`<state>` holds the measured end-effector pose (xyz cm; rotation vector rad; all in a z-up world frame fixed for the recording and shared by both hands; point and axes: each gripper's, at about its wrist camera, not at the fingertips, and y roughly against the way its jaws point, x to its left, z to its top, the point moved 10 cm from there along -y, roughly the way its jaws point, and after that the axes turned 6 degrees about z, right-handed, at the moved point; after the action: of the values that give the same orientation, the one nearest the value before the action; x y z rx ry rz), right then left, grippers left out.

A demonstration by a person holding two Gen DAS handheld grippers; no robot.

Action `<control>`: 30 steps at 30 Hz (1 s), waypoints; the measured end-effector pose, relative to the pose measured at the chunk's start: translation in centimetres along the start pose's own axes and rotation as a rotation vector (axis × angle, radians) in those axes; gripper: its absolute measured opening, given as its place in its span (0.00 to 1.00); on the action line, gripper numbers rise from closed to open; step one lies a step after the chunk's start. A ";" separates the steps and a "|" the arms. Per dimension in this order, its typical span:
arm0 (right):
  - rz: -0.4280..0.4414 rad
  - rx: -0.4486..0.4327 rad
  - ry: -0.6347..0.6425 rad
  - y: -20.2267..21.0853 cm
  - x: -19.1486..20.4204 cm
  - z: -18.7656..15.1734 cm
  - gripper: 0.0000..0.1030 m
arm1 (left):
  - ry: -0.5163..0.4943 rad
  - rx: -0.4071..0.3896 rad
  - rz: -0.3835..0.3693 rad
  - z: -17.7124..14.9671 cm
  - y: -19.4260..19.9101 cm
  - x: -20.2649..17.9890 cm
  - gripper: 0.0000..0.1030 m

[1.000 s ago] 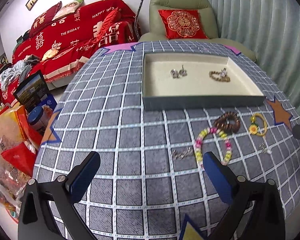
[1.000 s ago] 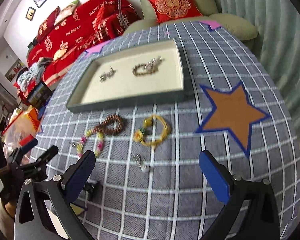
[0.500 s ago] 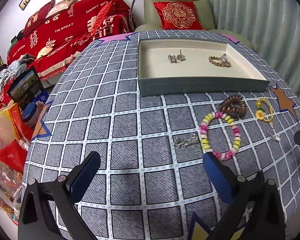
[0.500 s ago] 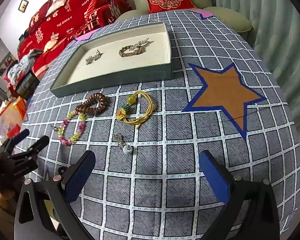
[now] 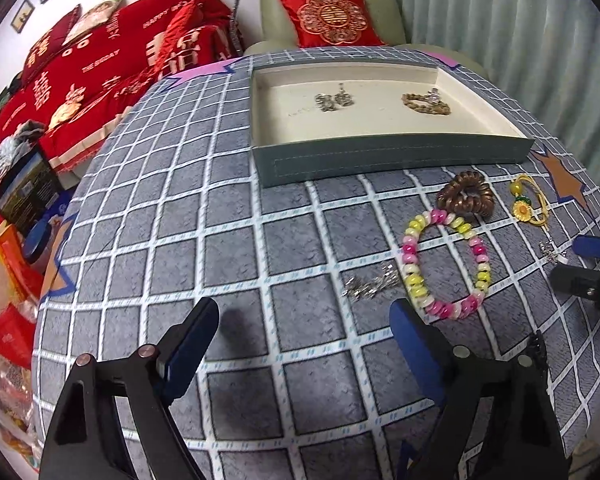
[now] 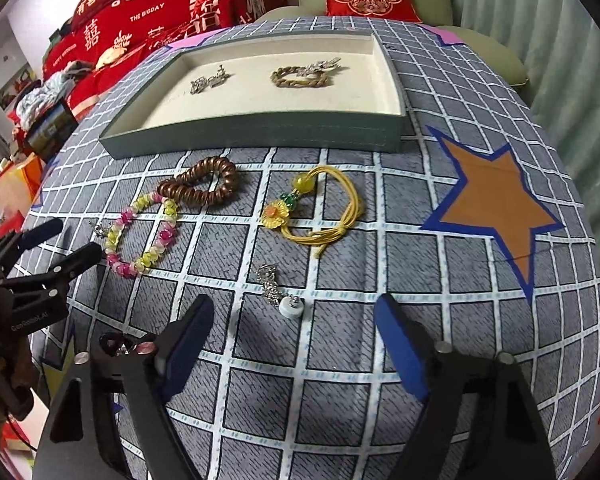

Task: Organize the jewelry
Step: 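Grasp the silver pink-heart earring with the left tool while the right tool grasps the silver pearl pendant, then carry the earring and the pearl pendant with both tools into the tray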

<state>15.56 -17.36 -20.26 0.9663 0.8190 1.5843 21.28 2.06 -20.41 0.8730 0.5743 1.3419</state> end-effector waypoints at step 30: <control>0.026 -0.032 0.017 0.7 1.3 0.1 0.05 | 0.002 -0.017 -0.149 0.5 2.4 -3.3 0.20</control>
<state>15.18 -16.27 -19.37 0.9454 0.7932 1.6256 19.71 -1.24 -18.61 0.7995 0.6169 1.2111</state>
